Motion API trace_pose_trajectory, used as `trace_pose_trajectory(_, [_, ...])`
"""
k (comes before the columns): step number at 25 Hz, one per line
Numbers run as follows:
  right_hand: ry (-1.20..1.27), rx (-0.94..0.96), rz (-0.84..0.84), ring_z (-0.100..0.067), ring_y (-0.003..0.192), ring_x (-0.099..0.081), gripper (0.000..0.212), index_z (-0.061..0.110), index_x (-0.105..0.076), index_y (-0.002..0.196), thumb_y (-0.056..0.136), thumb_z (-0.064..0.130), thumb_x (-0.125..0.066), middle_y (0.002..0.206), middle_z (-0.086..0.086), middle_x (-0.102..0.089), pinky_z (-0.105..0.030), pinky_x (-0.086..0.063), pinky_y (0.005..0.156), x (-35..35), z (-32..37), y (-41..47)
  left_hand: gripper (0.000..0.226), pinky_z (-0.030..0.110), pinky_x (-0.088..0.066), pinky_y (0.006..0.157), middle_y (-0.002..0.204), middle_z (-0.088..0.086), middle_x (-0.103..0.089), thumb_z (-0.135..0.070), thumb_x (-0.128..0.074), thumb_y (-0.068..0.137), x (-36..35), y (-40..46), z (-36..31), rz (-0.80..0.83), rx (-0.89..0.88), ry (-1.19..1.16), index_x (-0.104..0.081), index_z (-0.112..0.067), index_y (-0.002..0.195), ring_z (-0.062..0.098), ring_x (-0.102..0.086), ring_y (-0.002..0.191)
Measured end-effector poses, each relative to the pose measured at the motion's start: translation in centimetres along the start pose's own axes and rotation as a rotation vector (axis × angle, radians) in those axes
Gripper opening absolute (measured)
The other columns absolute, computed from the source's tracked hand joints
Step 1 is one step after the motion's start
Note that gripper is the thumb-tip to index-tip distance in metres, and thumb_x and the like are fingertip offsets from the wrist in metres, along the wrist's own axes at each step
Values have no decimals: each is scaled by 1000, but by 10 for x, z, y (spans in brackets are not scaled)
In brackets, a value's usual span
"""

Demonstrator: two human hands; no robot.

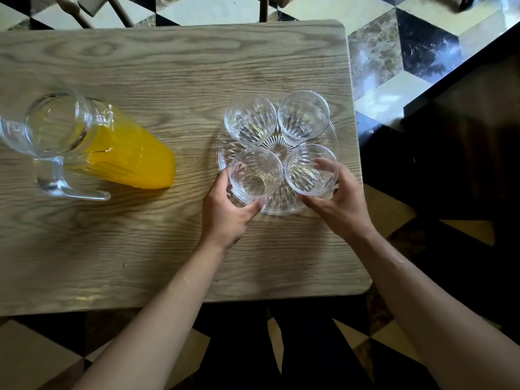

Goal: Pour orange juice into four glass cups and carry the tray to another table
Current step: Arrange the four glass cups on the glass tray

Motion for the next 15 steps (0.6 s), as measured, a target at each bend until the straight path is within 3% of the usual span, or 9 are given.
trace_pose_trajectory(3, [-7, 14, -2, -14, 122, -57, 71, 9, -61, 134, 72, 27, -91, 130, -2, -65, -3, -35, 96, 0, 0, -1, 79, 36, -51, 101, 133, -12, -66, -26, -95, 73, 1, 0, 1, -5, 7, -2, -55, -23, 141, 6, -63, 126])
trace_pose_trajectory(11, [6, 0, -9, -17, 122, -57, 71, 14, -60, 135, 72, 28, -91, 128, 3, -64, -12, -40, 94, -1, 0, 0, 78, 45, -48, 109, 133, -4, -67, -16, -93, 73, -1, 5, 6, -30, -6, -16, -52, -31, 138, 12, -61, 128])
trace_pose_trajectory(15, [1, -8, -4, -21, 117, -58, 72, 15, -60, 135, 71, 29, -91, 127, 4, -64, -12, -41, 94, -1, -2, 2, 79, 40, -43, 116, 133, 0, -67, -13, -93, 72, -4, 5, 9, -28, -19, -33, -54, -18, 141, 18, -61, 129])
Point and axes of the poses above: each hand's wrist, its own y-axis towards the middle knuckle, its own x-axis out of the back of the hand, z = x × y, the point moved 7 cm from there along y, towards the middle knuckle
